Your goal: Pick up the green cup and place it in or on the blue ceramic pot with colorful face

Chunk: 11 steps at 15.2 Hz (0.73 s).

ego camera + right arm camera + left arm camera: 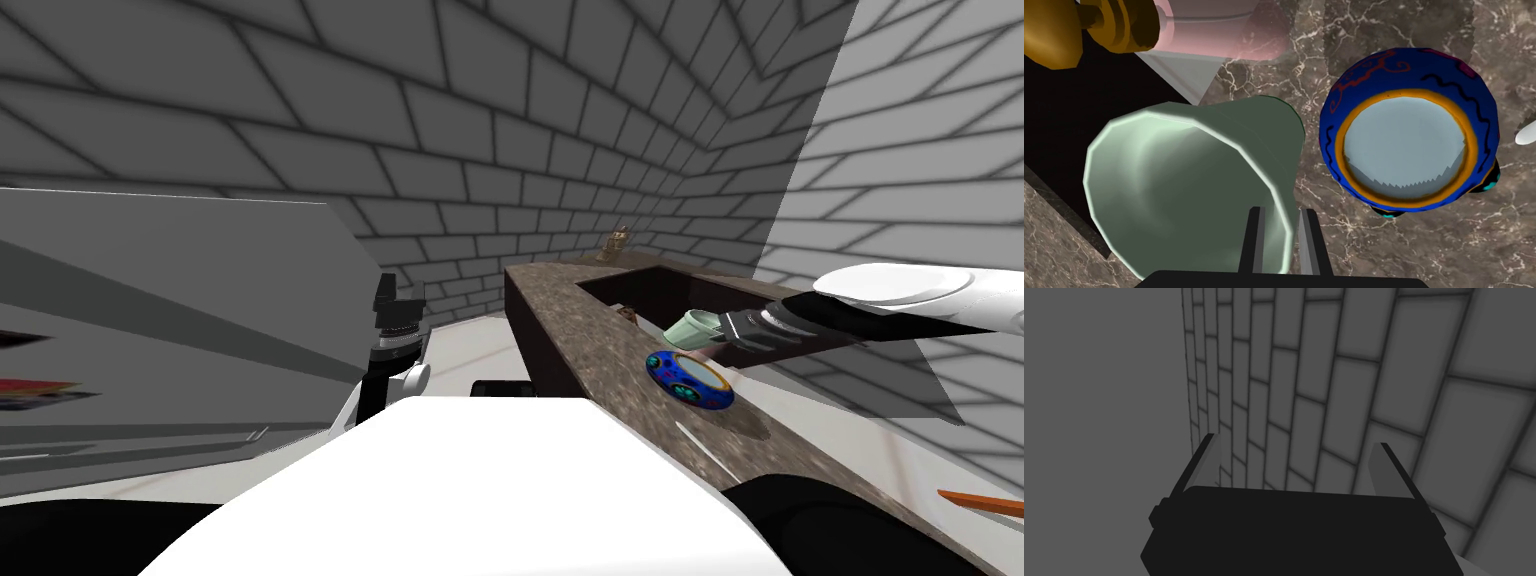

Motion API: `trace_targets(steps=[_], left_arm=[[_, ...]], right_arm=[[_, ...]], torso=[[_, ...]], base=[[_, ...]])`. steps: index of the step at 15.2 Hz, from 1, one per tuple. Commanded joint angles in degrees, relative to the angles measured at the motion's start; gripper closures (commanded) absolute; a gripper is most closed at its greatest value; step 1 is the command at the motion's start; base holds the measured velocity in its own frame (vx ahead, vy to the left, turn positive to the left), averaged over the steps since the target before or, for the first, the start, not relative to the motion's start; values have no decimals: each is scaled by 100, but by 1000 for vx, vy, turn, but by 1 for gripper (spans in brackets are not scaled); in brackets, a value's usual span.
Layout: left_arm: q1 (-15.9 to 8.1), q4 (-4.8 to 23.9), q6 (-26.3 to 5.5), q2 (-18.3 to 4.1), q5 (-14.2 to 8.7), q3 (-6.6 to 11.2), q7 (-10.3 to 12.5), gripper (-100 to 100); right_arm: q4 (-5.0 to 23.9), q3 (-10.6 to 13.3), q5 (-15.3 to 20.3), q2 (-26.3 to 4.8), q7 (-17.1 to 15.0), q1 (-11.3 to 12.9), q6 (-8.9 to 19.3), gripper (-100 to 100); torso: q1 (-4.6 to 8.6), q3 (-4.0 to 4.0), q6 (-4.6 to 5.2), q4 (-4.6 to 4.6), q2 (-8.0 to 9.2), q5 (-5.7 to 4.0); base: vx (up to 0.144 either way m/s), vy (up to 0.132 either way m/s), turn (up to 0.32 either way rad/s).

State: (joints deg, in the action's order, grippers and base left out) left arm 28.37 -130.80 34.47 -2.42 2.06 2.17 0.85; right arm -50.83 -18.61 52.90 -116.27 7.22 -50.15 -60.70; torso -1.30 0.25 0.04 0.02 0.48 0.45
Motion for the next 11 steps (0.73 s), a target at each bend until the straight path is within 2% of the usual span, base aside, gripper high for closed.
trace_targets(steps=[1, 8, 10, 11], left_arm=[[0, 0, 0, 0, 0, 0, 0, 0], [1, 0, 0, 0, 0, 0, 0, 0], [0, 0, 0, 0, 0, 0, 0, 0], [0, 0, 0, 0, 0, 0, 0, 0]], right_arm=[[112, -68, -150, -167, -4, -94, -78, 100], [505, -369, -195, -824, -334, -112, -618, 100], [505, -369, -195, -824, -334, -112, -618, 100], [623, -457, -210, -1016, -433, -116, -776, 100]], torso=[[0, 0, 0, 0, 0, 0], [-19, 15, 16, 10, 21, 15], [-25, 18, 10, 11, 26, 17], [-25, 14, 7, 9, 20, 17]], base=[[-13, 8, -75], [-43, 31, -174], [-45, 30, -55], [-33, 22, -125]])
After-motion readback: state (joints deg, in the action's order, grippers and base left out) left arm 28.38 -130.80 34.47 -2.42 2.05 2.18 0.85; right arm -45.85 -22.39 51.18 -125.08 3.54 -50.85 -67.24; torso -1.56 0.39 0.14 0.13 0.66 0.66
